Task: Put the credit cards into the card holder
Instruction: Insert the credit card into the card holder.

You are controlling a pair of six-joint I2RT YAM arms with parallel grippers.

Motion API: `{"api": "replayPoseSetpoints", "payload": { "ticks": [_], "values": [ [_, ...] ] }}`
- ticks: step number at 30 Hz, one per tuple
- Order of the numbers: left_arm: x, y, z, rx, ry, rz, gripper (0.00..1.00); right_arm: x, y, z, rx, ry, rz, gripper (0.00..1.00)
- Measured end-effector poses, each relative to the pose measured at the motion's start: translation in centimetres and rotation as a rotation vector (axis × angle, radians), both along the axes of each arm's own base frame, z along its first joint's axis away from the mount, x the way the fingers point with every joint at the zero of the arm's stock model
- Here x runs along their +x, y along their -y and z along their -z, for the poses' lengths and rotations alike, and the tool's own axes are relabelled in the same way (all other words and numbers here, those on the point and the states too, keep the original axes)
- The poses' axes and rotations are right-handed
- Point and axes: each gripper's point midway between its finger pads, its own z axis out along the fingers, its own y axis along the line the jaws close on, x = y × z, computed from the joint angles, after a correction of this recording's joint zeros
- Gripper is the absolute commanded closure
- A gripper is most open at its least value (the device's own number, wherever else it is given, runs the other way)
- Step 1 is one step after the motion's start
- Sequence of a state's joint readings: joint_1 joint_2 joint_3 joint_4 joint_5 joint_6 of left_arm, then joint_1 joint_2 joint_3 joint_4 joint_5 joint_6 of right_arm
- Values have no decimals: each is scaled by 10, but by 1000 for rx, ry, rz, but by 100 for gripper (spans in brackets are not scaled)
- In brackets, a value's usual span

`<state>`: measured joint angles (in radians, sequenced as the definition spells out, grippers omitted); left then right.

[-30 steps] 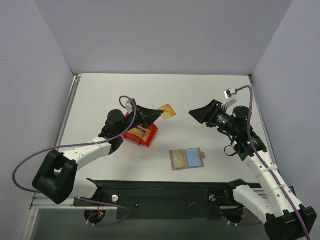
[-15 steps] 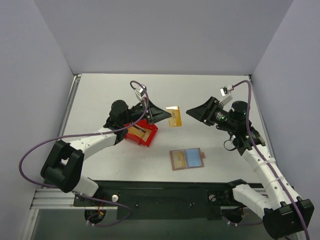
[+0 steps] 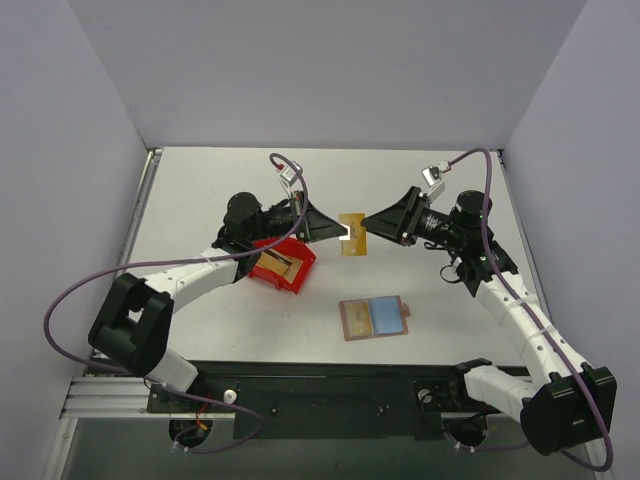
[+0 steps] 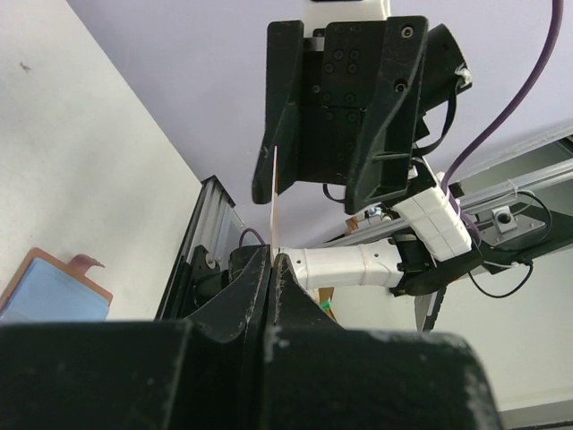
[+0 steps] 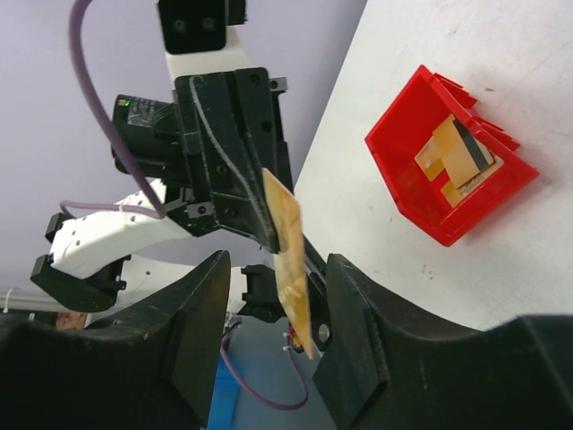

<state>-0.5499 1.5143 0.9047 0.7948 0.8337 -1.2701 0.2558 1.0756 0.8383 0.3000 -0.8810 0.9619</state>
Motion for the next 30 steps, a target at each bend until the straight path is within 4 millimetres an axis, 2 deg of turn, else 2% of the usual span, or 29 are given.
{"api": "replayPoseSetpoints", "payload": {
  "ticks": [6,9,16,22,27,30],
  "values": [
    [1,10,12,-2,-52,35,100,-5,-4,-4,16,14,-38,62],
    [1,14,5,-24,-55,53,100,-5,-7,-1,8,10,-51,66],
    [2,21,-8,-72,-65,82,100,-21,-23,7,-32,7,-129,74],
    [0,21,-12,-87,-68,98,100,-20,-21,8,-65,31,-124,73],
    [-1,21,-12,-88,-72,106,100,-19,-16,11,-98,43,-90,64],
    [-2,21,-12,-89,-68,111,100,-18,-13,10,-108,54,-68,62]
  ]
}}
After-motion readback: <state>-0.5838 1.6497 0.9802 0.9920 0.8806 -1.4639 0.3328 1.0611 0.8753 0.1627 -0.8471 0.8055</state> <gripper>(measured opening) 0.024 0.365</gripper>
